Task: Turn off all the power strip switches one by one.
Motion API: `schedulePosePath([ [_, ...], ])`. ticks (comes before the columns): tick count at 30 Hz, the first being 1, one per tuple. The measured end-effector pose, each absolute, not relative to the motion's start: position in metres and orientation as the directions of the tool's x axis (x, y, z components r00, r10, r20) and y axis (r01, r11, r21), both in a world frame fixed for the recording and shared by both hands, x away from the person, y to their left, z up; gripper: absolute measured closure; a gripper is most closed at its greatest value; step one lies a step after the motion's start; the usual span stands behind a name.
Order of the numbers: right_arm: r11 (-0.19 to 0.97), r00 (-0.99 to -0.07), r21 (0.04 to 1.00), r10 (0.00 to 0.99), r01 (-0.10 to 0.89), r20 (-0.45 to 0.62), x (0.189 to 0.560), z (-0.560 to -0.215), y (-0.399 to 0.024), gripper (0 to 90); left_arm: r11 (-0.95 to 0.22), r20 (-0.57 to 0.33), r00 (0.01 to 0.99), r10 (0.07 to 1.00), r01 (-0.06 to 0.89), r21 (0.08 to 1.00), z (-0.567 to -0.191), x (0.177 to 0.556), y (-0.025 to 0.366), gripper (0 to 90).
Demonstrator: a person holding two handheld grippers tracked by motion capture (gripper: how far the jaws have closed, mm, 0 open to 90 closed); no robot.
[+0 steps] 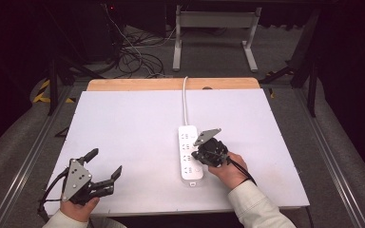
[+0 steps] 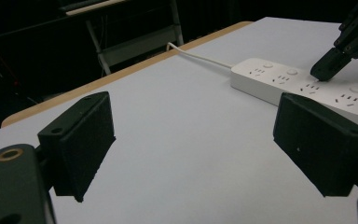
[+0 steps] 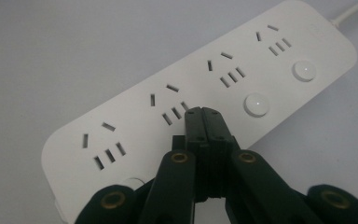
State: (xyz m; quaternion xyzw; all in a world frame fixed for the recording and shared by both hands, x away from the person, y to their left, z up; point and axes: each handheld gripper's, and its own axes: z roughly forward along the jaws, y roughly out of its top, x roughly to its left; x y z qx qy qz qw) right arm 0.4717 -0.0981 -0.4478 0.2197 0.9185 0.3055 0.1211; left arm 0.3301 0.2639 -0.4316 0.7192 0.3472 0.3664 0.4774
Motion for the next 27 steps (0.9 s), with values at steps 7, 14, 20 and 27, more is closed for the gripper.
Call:
schedulePosePath([
  [7, 0.708, -0.87, 0.62, 0.486, 0.339, -0.079, 0.471, -0.448, -0.098, 90.0, -0.296, 0.189, 0.49, 0.851, 0.15, 0.943, -0.431, 0.329, 0.264, 13.1],
  [14, 0.703, -0.868, 0.625, 0.49, 0.339, -0.081, 0.471, -0.45, -0.099, 90.0, -0.298, 0.191, 0.49, 0.85, 0.15, 0.943, -0.431, 0.329, 0.264, 12.9],
  [20, 0.622, -0.874, 0.717, 0.484, 0.314, -0.038, 0.466, -0.434, -0.107, 90.0, -0.292, 0.185, 0.49, 0.852, 0.152, 0.944, -0.431, 0.33, 0.264, 13.0],
  [27, 0.602, -0.865, 0.746, 0.496, 0.285, -0.071, 0.462, -0.417, -0.108, 90.0, -0.3, 0.192, 0.49, 0.85, 0.151, 0.942, -0.432, 0.331, 0.263, 13.0],
])
